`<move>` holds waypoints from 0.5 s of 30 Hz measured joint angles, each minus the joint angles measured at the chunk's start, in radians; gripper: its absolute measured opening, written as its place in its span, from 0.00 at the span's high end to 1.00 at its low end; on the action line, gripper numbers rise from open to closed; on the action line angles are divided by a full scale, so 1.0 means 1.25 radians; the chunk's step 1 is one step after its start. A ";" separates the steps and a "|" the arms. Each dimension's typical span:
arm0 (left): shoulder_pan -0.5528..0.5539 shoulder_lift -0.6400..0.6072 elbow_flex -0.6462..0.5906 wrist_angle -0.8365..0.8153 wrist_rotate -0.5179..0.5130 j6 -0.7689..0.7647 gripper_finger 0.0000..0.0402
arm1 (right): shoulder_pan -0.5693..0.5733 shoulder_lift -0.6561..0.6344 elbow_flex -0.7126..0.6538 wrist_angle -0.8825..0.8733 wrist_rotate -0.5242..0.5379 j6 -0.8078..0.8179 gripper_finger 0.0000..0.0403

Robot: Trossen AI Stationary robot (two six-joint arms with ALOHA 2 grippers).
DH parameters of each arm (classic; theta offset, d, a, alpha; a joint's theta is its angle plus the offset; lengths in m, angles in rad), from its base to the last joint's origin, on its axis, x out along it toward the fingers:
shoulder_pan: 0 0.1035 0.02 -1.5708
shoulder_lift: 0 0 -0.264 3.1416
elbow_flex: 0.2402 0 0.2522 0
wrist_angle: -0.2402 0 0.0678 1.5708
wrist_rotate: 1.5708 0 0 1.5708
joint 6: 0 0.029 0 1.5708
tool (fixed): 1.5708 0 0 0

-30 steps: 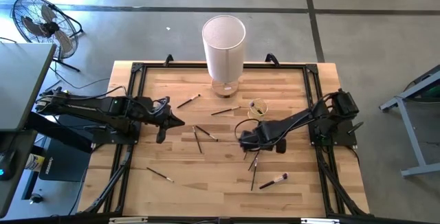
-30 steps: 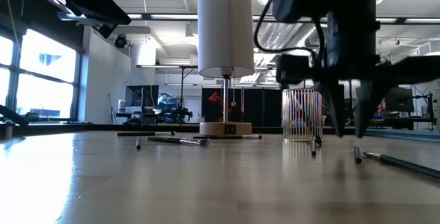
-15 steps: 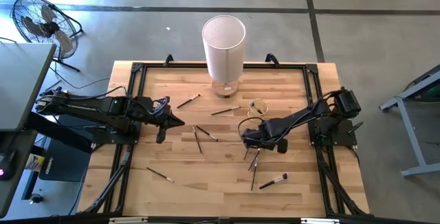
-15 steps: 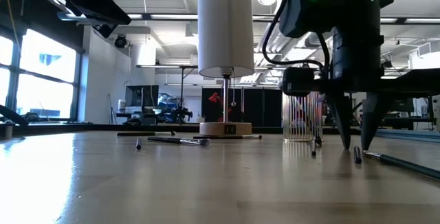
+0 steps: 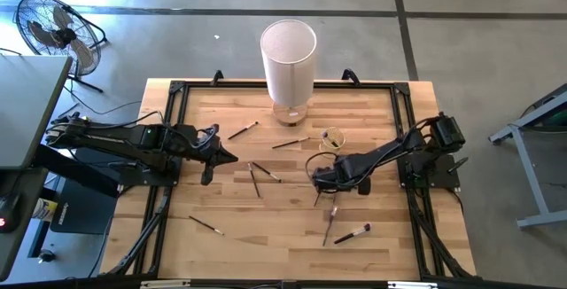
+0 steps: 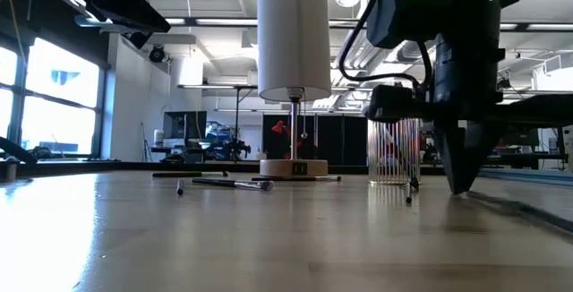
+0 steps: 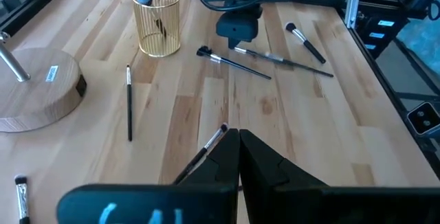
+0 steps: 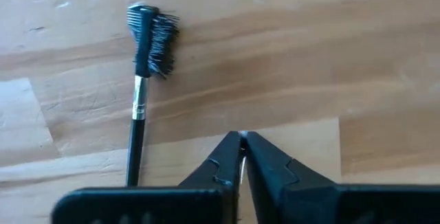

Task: Pick & Place Makeup Brushes
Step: Put the black eyeshadow brush into the makeup brush holder

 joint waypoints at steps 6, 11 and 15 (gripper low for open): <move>0.000 0.000 0.000 0.000 -0.001 0.010 1.00 | 0.010 0.001 -0.003 0.036 0.033 -0.198 1.00; 0.000 0.000 0.000 0.000 -0.001 0.010 1.00 | 0.034 0.003 -0.003 0.074 0.078 -0.300 1.00; 0.000 0.000 0.000 0.001 -0.001 0.010 1.00 | 0.063 0.004 -0.003 0.095 0.132 -0.289 1.00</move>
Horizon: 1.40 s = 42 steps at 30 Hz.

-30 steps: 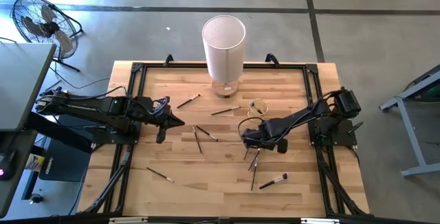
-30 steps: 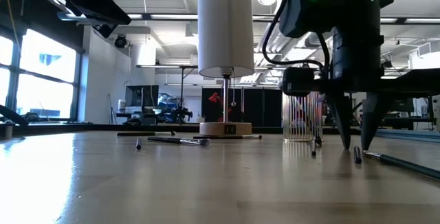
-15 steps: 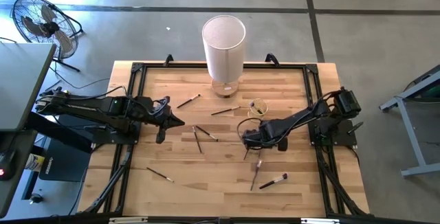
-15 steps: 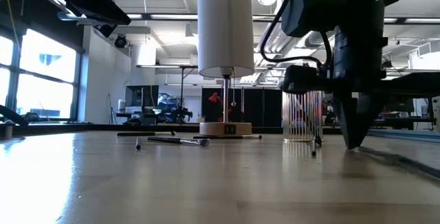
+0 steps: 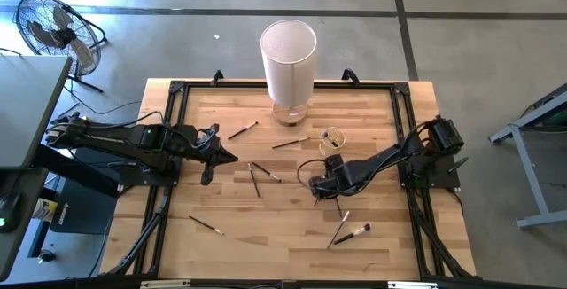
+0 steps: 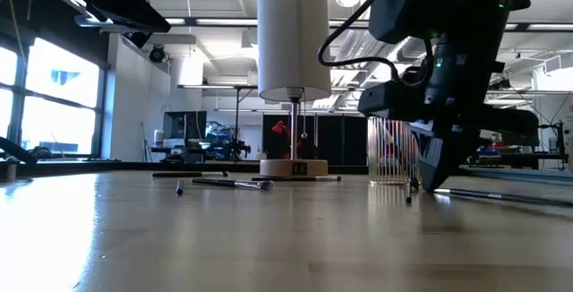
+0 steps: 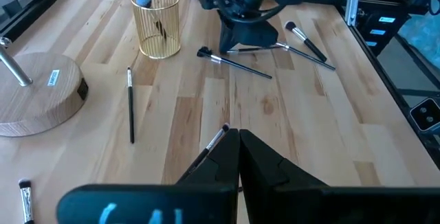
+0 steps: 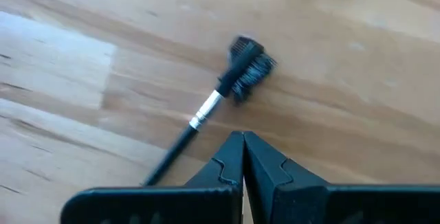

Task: Pick & Place Makeup Brushes
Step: Put the black eyeshadow brush into the makeup brush holder

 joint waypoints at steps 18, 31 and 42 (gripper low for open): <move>0.000 0.000 0.000 0.008 -0.008 0.008 1.00 | 0.169 -0.071 0.001 0.025 0.280 0.018 1.00; 0.000 0.001 0.000 0.089 -0.090 0.078 1.00 | 0.125 -0.348 0.002 0.041 0.679 -0.432 1.00; 0.000 0.066 0.002 0.259 -0.162 0.078 1.00 | -0.189 -0.556 -0.160 0.512 0.288 -1.046 1.00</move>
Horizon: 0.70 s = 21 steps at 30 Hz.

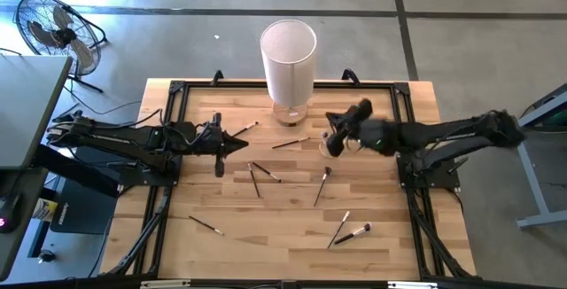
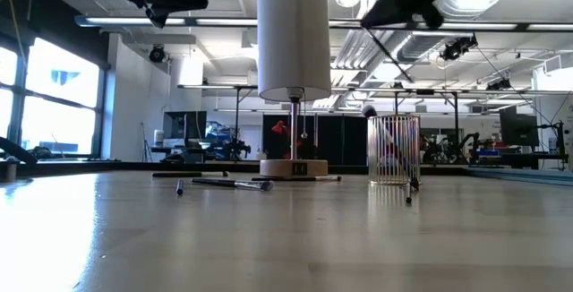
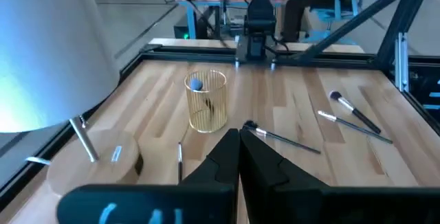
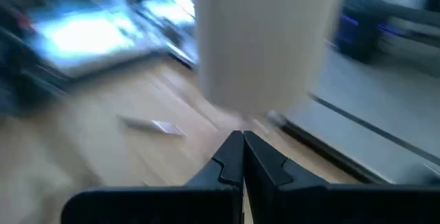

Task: Pick & Place Makeup Brushes
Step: Put the black eyeshadow brush into the makeup brush holder

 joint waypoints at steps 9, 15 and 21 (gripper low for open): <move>0.000 0.088 0.000 0.051 -0.036 0.000 1.00 | -0.217 -0.104 -0.308 0.500 -0.366 -0.179 1.00; 0.000 0.128 -0.001 0.098 -0.036 -0.001 1.00 | -0.283 -0.063 -0.432 0.679 -0.457 -0.172 1.00; 0.000 0.144 -0.001 0.139 -0.041 -0.002 1.00 | -0.290 -0.062 -0.469 0.646 -0.462 -0.132 1.00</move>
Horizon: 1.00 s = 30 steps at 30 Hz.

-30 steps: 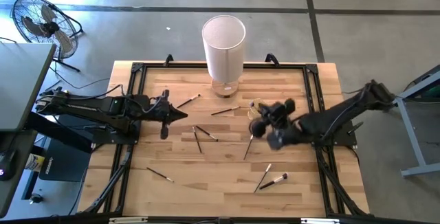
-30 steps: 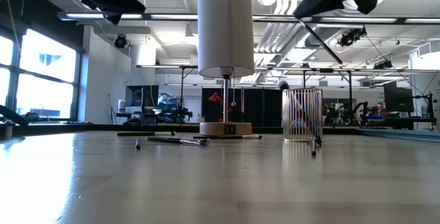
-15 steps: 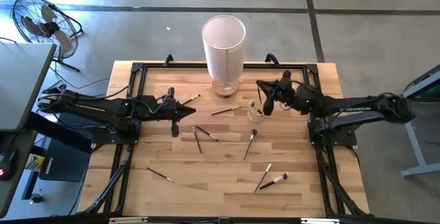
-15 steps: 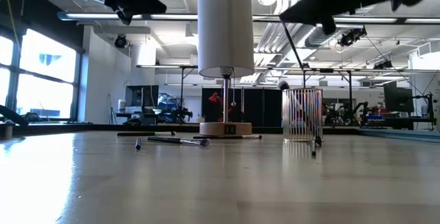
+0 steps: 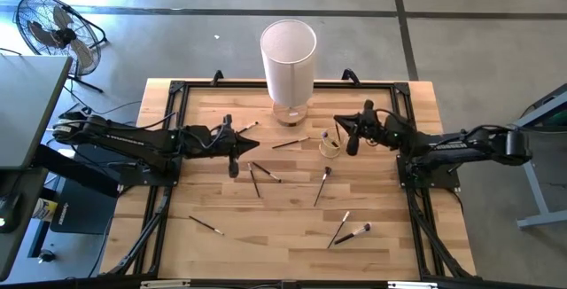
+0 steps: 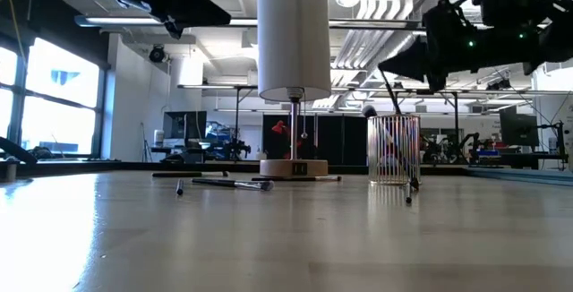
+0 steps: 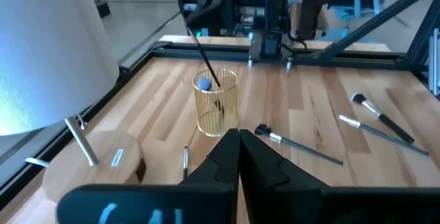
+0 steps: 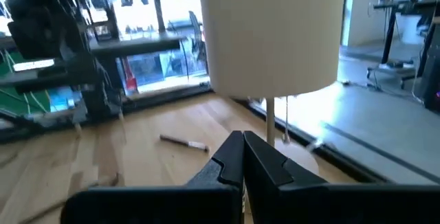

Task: Pick & Place Makeup Brushes
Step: Put the black eyeshadow brush into the makeup brush holder

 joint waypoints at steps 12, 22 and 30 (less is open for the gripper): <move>0.000 0.000 0.000 0.030 -0.074 -0.062 1.00 | 0.000 -0.009 0.087 -0.206 -0.032 -0.041 0.80; 0.000 0.008 0.000 0.031 -0.115 -0.193 1.00 | 0.002 -0.034 0.499 -0.938 -0.023 0.012 0.80; 0.000 0.008 0.000 0.071 -0.151 -0.215 1.00 | 0.002 -0.006 0.709 -1.499 0.067 0.297 0.97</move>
